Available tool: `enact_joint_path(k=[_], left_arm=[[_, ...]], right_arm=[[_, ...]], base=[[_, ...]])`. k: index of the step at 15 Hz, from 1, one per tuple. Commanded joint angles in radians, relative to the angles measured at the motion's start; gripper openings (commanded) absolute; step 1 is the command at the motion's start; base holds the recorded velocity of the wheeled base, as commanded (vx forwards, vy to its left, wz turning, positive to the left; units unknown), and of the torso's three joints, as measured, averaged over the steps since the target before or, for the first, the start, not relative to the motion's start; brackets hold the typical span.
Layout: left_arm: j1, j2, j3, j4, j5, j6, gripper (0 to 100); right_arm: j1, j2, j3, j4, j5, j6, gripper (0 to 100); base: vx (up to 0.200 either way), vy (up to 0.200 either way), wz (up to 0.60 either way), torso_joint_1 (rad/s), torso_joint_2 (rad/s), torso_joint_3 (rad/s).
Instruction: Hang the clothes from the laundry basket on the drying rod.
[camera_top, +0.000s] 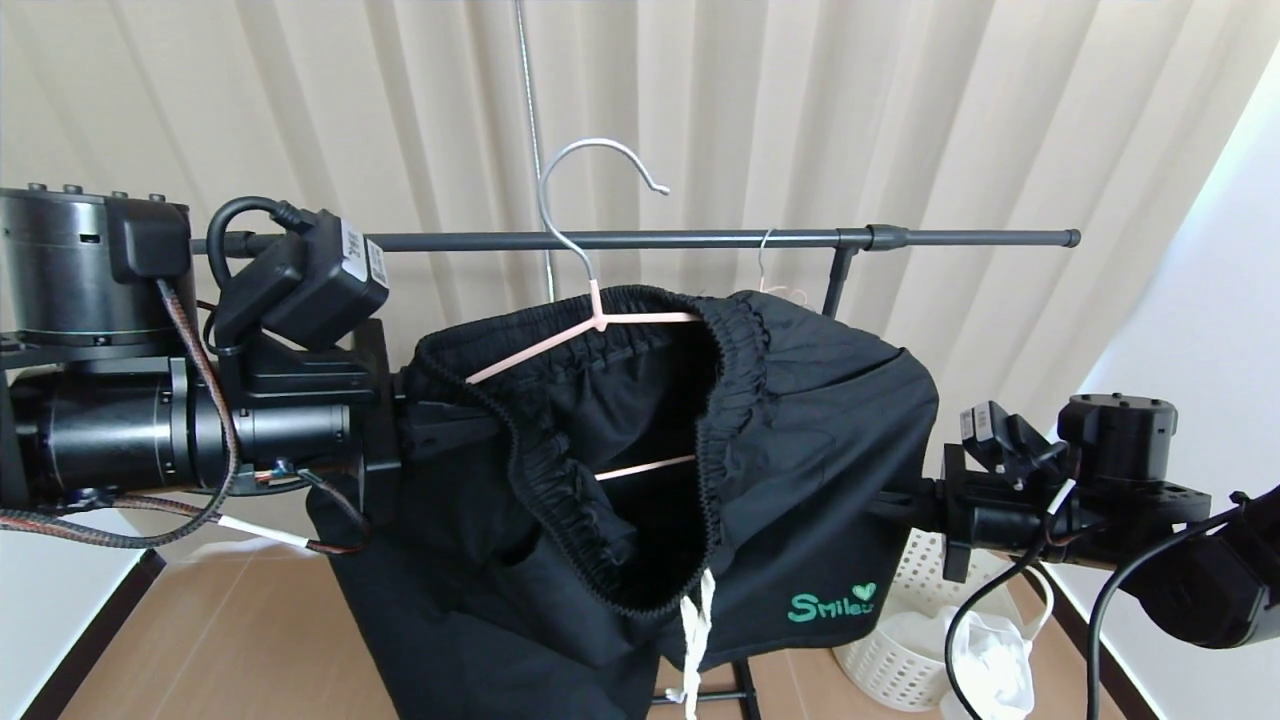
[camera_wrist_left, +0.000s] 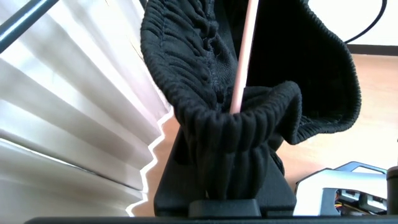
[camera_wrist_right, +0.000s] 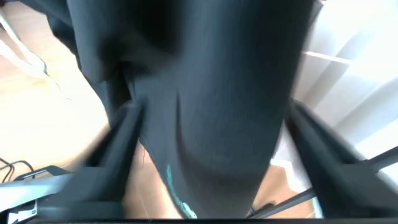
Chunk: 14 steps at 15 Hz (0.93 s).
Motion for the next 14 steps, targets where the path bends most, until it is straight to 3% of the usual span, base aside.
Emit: enact_joint_path(k=[1,11,13,14], left_arm=[[0.006,-0.027,0.008,0.0,0.001,-0.015,0],[0.035,-0.084,0.046,0.001,0.001,-0.044,0],[0.035,-0.079,0.048,0.001,0.004,-0.084,0],[0.041,-0.079,0.054,0.0,0.004,-0.093,0]], right_arm=[[-0.025,0.021,-0.018,0.0,0.0,0.0,0],[-0.057,0.039,-0.043,0.002,-0.001,0.003,0],[-0.045,0.013,-0.023,0.003,-0.001,0.001,0],[-0.043,0.01,-0.011,-0.003,-0.001,-0.003,100]], base=[[0.0,0.0,0.0,0.0,0.0,0.0],[0.0,0.0,0.0,0.0,0.0,0.0],[0.0,0.0,0.0,0.0,0.0,0.0],[0.0,0.0,0.0,0.0,0.0,0.0]])
